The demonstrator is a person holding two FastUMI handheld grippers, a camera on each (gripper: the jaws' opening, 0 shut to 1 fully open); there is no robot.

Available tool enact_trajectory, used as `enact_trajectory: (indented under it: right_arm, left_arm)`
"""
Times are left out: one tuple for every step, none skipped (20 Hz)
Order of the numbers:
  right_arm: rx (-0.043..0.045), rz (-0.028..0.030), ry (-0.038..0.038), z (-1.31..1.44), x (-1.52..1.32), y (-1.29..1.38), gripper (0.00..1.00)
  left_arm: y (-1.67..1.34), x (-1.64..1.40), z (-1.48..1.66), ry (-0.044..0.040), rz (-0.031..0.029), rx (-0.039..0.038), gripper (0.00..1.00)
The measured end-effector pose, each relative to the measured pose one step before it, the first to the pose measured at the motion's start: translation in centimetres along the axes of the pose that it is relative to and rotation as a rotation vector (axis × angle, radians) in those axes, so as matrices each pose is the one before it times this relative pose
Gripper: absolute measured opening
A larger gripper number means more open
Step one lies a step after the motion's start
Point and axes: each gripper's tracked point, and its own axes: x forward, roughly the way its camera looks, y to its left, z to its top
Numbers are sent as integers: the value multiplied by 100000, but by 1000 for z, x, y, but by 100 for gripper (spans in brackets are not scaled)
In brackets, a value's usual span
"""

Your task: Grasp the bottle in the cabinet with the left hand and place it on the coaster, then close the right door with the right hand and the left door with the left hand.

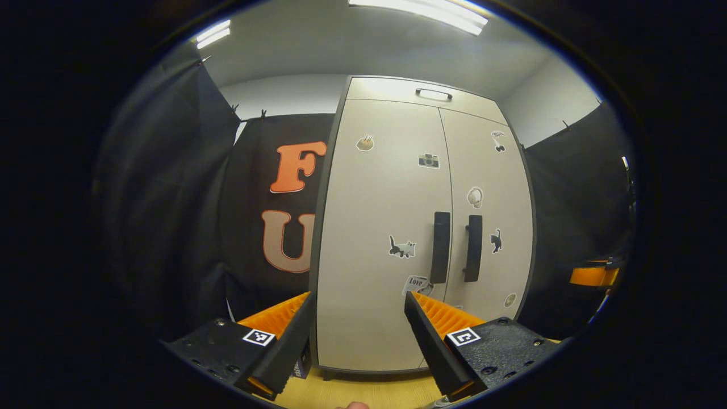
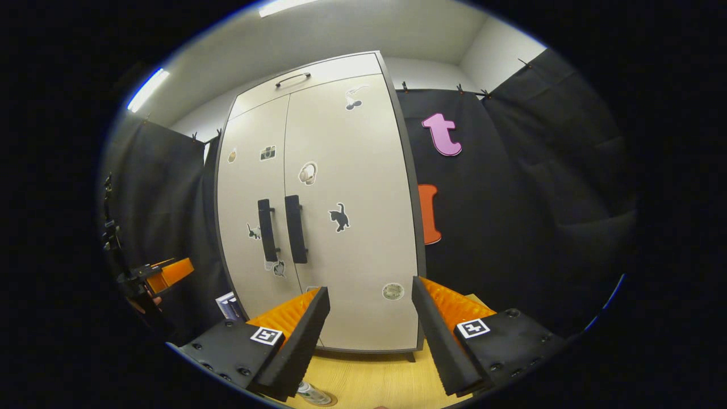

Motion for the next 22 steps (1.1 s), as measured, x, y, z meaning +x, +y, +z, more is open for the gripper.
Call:
enact_trajectory:
  right_arm:
    - [-365,-10,-522,-30,81,66,96]
    - [-239,267,-127,-45,3,134,96]
    - [-22,402,78,-17,3,125,96]
    - [108,283,96,-71,18,77,96]
    - [246,25,170,-118,101,-23,88]
    - [334,92,322,-92,-71,4,96]
    - [309,190,341,-159,31,77,96]
    - [176,121,287,-70,38,-4,96]
    - [19,-38,170,-130,63,-18,96]
    - [-31,-66,159,-96,-113,-83,96]
    - [-2,-126,186,-99,22,-37,96]
    - [57,-40,159,-117,-103,-45,96]
    - [105,-100,118,-99,44,-119,96]
    - [85,-158,160,-37,-135,-104,96]
    - [89,-154,189,-55,30,-87,96]
    - [230,-225,27,-63,-64,-123,96]
    - [312,0,-6,1,13,-22,96]
    - [327,111,-25,-4,-114,1,96]
    - [260,32,90,-74,-46,-33,96]
    - [206,141,13,-36,-92,-16,96]
    - [62,-53,-49,-13,-40,-53,96]
    - [-27,-156,14,20,-85,-53,88]
  left_arm:
    - [-41,-96,-188,46,-259,-595,95]
    - [26,-133,-25,-333,-386,-557,95]
    - [-104,-176,27,-561,-400,-426,95]
    - [-18,5,42,-489,-401,-187,95]
    - [-115,-104,39,-179,-408,109,95]
    - [-87,88,-42,248,-214,354,95]
    - [-72,96,-156,241,-105,323,95]
    - [-28,23,24,35,-190,75,95]
    - [-89,10,-87,99,-97,-152,95]
    - [-70,-40,-123,269,1,-169,95]
    - [-11,7,-129,324,49,26,95]
    - [34,40,-128,340,45,174,95]
    - [-40,-24,-109,201,-4,230,95]
    - [-60,-6,-79,195,-21,233,95]
    - [-18,-9,18,94,-30,182,95]
    - [3,1,27,26,-76,71,95]
    - [-138,-3,-99,143,-158,12,95]
    - [18,-119,-112,281,50,38,95]
    - [66,-39,-195,491,287,85,95]
    - [-15,-57,-211,570,26,-68,95]
    - [-55,-83,-97,348,-64,-208,95]
    - [-18,-28,11,170,-33,-152,95]
